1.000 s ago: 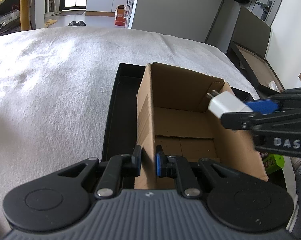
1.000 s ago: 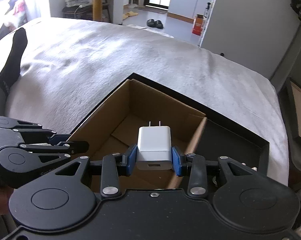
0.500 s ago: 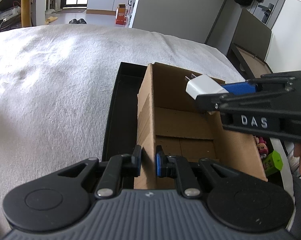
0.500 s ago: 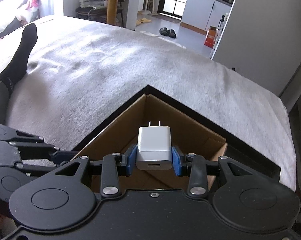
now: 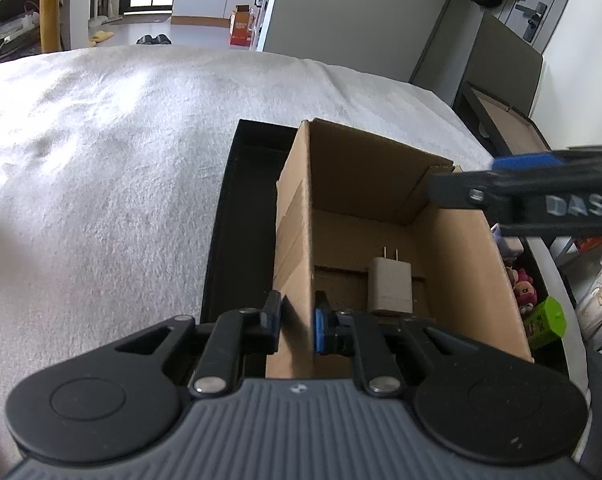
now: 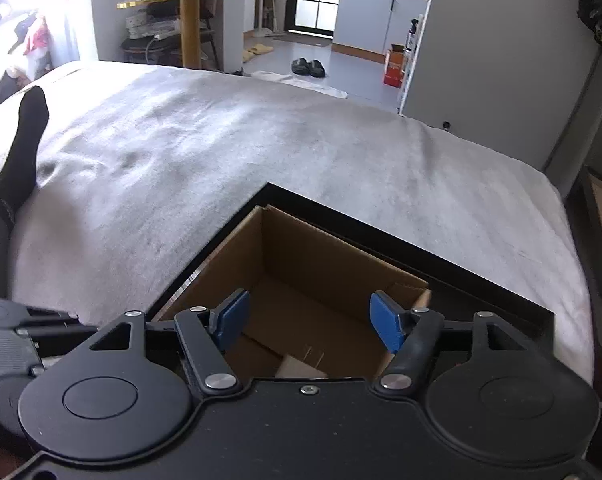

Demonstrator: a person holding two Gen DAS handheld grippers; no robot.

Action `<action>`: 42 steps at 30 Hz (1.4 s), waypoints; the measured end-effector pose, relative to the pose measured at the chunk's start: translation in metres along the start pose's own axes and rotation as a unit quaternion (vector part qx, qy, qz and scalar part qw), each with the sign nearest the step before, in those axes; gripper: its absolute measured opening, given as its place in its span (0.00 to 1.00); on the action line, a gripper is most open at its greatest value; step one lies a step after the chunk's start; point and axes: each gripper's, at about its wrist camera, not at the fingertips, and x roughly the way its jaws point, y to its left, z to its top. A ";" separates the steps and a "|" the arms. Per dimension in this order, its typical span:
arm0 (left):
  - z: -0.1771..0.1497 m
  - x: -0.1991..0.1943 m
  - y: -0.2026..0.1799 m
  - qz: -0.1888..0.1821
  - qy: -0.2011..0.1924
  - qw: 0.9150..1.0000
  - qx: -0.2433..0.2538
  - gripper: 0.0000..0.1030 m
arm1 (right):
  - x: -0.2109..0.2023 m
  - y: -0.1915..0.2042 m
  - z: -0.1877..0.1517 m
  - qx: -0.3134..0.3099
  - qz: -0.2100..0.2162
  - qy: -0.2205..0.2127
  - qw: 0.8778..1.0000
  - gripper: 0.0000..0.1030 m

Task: Organize rigid objects
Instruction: 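Move the right tool back to the green hexagonal toy and grasp it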

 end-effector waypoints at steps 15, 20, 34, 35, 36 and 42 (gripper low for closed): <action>0.005 -0.007 -0.009 0.036 -0.001 0.999 0.022 0.33 | -0.034 -0.046 -0.051 0.072 -0.024 0.021 0.997 0.80; 0.006 -0.008 -0.015 0.050 -0.001 0.998 0.026 0.47 | -0.037 -0.068 -0.072 0.114 -0.030 0.027 0.993 0.80; 0.010 0.002 -0.044 0.099 0.011 0.994 0.046 0.85 | -0.039 -0.128 -0.124 0.193 -0.062 0.044 0.978 0.83; 0.010 0.003 -0.045 0.100 0.012 0.994 0.047 0.85 | -0.039 -0.132 -0.128 0.200 -0.063 0.044 0.977 0.86; 0.010 0.003 -0.046 0.104 0.012 0.993 0.049 0.85 | -0.039 -0.136 -0.132 0.206 -0.064 0.045 0.975 0.86; 0.011 0.009 -0.052 0.111 0.019 0.992 0.054 0.86 | -0.033 -0.152 -0.149 0.217 -0.073 0.050 0.972 0.86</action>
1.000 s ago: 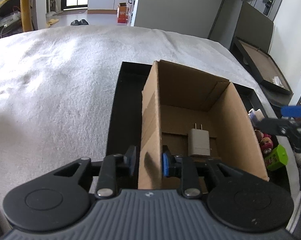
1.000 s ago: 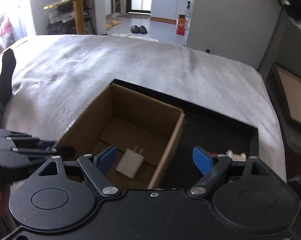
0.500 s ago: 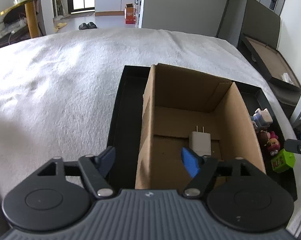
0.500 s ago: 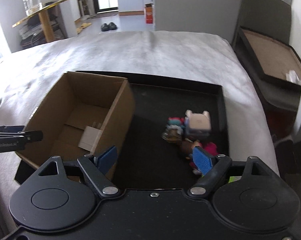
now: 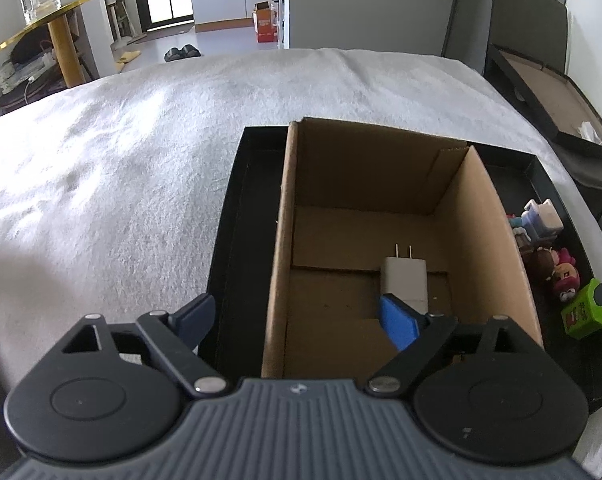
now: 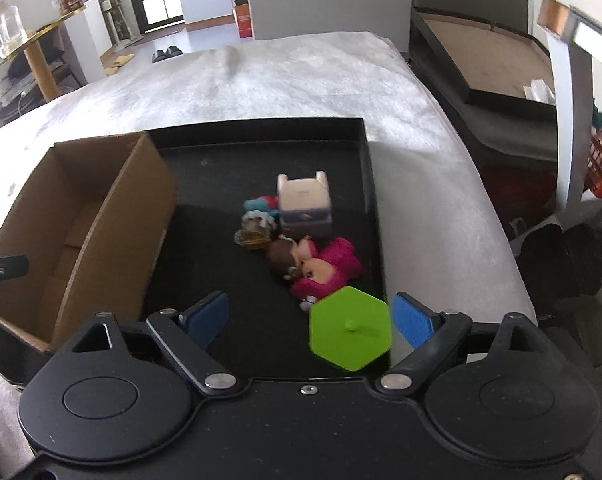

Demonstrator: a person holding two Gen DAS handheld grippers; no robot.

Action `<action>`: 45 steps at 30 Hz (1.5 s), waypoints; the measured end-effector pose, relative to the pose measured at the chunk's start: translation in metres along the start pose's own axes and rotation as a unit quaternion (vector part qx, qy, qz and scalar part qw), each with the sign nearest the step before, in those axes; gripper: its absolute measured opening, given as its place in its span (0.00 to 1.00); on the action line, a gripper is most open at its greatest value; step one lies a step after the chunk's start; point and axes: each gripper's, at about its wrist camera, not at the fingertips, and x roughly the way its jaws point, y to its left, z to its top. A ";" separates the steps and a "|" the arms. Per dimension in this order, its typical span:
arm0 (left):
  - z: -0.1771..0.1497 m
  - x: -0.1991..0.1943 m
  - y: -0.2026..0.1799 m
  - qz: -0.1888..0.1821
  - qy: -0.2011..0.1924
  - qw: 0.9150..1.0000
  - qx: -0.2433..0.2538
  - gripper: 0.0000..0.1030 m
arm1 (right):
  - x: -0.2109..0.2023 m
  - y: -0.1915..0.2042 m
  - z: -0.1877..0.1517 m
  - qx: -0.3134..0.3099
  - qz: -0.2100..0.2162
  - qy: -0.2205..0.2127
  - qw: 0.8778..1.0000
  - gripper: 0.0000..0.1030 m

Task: Organize rigid objects
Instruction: 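Move the right tool back to the green hexagonal toy and grasp it, then carry the green toy with the right tool and drop it into the box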

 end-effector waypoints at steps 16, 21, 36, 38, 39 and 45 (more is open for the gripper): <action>0.005 0.009 -0.005 0.029 0.039 0.999 -0.017 0.86 | 0.030 -0.016 -0.010 0.012 -0.029 0.025 0.999 0.51; 0.005 0.010 -0.006 0.044 0.045 0.998 -0.021 0.86 | 0.024 -0.015 -0.009 0.014 -0.019 0.020 1.000 0.50; 0.002 0.005 -0.007 0.035 0.024 0.999 -0.013 0.86 | -0.002 -0.001 0.008 0.008 -0.012 -0.011 1.000 0.50; 0.001 0.003 -0.005 0.035 0.018 0.999 -0.016 0.86 | -0.005 0.002 0.011 0.005 -0.011 -0.015 1.000 0.50; 0.000 0.003 -0.004 0.036 0.015 0.999 -0.018 0.86 | -0.006 0.004 0.013 0.004 -0.011 -0.017 1.000 0.50; -0.003 -0.002 0.003 0.035 -0.007 0.999 -0.025 0.83 | -0.016 0.018 0.022 -0.006 -0.008 -0.030 0.999 0.50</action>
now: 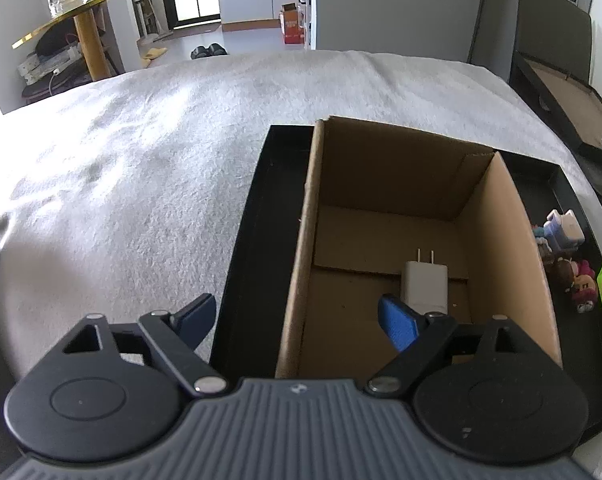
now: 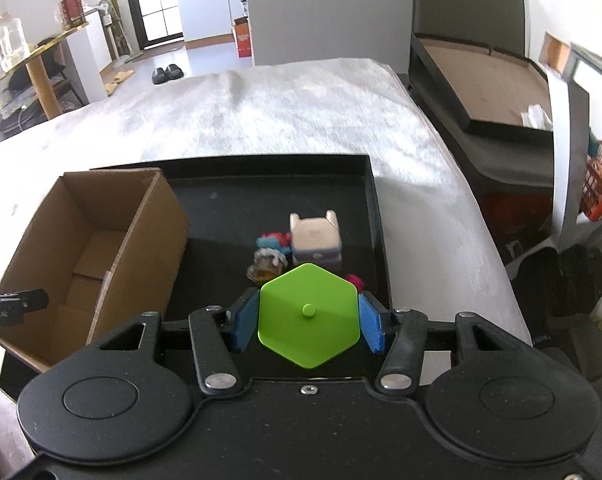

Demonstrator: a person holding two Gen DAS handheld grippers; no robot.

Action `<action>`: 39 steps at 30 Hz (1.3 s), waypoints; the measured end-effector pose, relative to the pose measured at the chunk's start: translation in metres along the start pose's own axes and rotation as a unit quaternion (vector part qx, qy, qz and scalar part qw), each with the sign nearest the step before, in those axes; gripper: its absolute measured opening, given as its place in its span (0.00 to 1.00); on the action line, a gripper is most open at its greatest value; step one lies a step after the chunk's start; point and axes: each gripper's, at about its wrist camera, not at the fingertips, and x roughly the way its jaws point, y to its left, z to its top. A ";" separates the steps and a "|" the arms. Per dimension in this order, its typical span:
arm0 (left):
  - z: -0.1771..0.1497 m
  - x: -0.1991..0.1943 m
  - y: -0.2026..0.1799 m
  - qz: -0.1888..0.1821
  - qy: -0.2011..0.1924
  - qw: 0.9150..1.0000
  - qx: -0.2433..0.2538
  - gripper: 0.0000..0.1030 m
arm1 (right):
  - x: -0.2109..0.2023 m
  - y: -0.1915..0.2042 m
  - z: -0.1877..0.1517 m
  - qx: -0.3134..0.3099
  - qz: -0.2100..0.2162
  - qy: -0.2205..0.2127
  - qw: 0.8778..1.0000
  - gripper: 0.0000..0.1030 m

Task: Organize rigid objects
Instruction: 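Carry the green toy with the right tool and drop it into the box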

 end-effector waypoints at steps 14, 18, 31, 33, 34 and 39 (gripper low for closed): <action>-0.010 0.009 0.015 -0.032 -0.009 0.999 -0.027 0.44 | -0.013 0.043 0.018 -0.029 0.020 -0.029 0.999 0.50; -0.012 0.009 0.020 -0.048 -0.011 0.998 -0.036 0.31 | -0.017 0.057 0.024 -0.039 0.026 -0.037 0.998 0.50; -0.015 0.003 0.030 -0.084 -0.022 0.995 -0.053 0.13 | -0.016 0.101 0.040 -0.072 0.046 -0.050 0.995 0.50; -0.015 0.003 0.031 -0.087 -0.022 0.994 -0.055 0.14 | -0.013 0.109 0.042 -0.077 0.053 -0.049 0.994 0.50; -0.015 0.003 0.031 -0.088 -0.022 0.994 -0.055 0.14 | -0.012 0.113 0.042 -0.080 0.054 -0.049 0.994 0.50; -0.015 0.003 0.032 -0.091 -0.017 0.994 -0.058 0.14 | -0.003 0.132 0.043 -0.097 0.063 -0.041 0.992 0.50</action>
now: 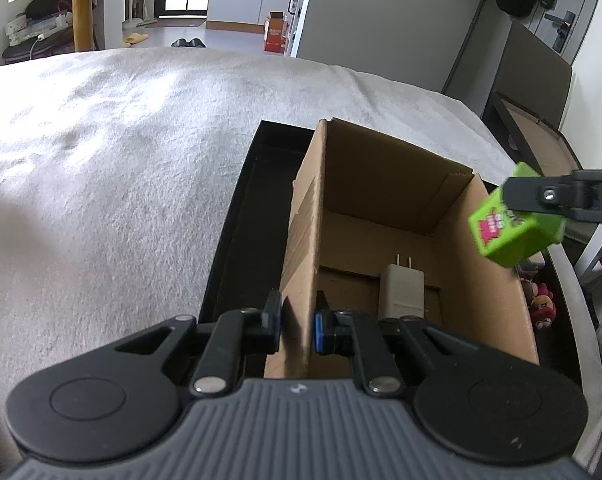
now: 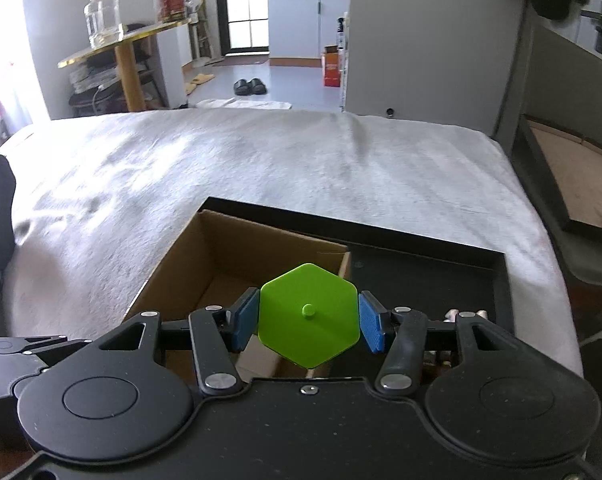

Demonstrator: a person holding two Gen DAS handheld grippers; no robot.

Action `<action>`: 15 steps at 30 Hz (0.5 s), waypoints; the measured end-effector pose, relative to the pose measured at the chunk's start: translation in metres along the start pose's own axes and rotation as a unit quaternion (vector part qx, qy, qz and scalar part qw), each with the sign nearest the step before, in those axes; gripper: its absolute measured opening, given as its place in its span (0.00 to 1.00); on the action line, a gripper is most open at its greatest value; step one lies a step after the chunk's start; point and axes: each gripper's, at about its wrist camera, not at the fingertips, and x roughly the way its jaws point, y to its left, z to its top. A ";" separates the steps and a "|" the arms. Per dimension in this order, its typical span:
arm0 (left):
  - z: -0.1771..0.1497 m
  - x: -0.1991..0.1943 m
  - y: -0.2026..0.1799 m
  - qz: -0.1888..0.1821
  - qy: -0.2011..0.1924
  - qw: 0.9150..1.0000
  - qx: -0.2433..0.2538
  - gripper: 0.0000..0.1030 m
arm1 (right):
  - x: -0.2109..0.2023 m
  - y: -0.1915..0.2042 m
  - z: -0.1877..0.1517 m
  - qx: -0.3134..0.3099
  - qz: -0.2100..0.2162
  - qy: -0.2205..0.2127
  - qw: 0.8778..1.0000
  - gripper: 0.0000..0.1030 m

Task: Organize rigid objects
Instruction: 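Carry the green toy with the right tool and drop it into the box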

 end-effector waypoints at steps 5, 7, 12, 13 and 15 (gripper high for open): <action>0.001 0.001 0.002 -0.004 0.004 1.000 -0.005 0.14 | 0.008 0.014 0.001 -0.014 0.009 0.011 1.000 0.50; 0.001 0.001 0.003 -0.004 0.004 1.000 -0.007 0.14 | 0.013 0.021 0.001 -0.024 0.011 0.022 0.999 0.51; 0.000 0.002 0.006 -0.009 0.007 1.000 -0.014 0.14 | 0.023 0.036 0.002 -0.042 0.018 0.032 0.998 0.51; 0.000 0.002 0.007 -0.009 0.007 1.000 -0.015 0.14 | 0.024 0.039 0.002 -0.045 0.019 0.031 0.998 0.51; 0.000 0.003 0.007 -0.009 0.007 1.000 -0.016 0.14 | 0.024 0.042 0.005 -0.047 0.024 0.023 0.998 0.51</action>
